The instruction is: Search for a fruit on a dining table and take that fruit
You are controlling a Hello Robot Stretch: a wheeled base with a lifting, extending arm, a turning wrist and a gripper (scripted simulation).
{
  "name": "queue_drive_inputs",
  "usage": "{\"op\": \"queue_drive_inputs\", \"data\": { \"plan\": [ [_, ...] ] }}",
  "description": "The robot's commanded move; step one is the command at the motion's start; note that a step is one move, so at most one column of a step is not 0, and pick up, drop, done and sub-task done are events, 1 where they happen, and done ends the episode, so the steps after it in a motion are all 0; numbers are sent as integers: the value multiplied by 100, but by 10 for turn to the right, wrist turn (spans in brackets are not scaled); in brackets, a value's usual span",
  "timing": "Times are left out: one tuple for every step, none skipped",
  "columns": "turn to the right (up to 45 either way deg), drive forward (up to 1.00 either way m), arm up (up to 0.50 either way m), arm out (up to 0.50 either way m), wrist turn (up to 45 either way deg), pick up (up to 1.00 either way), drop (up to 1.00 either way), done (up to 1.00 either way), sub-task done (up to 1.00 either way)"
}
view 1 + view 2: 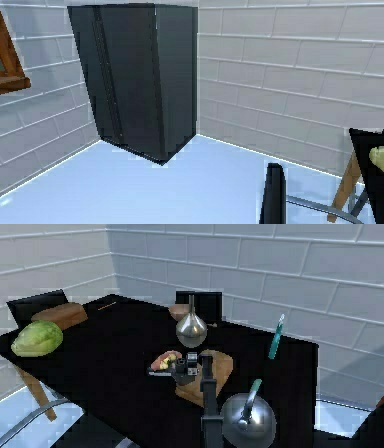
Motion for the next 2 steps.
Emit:
{"op": "queue_drive_inputs", "data": {
  "plan": [
    [0,0,10,0,0,0,0,0,0],
    [0,0,0,0,0,0,0,100,0]
  ]
}}
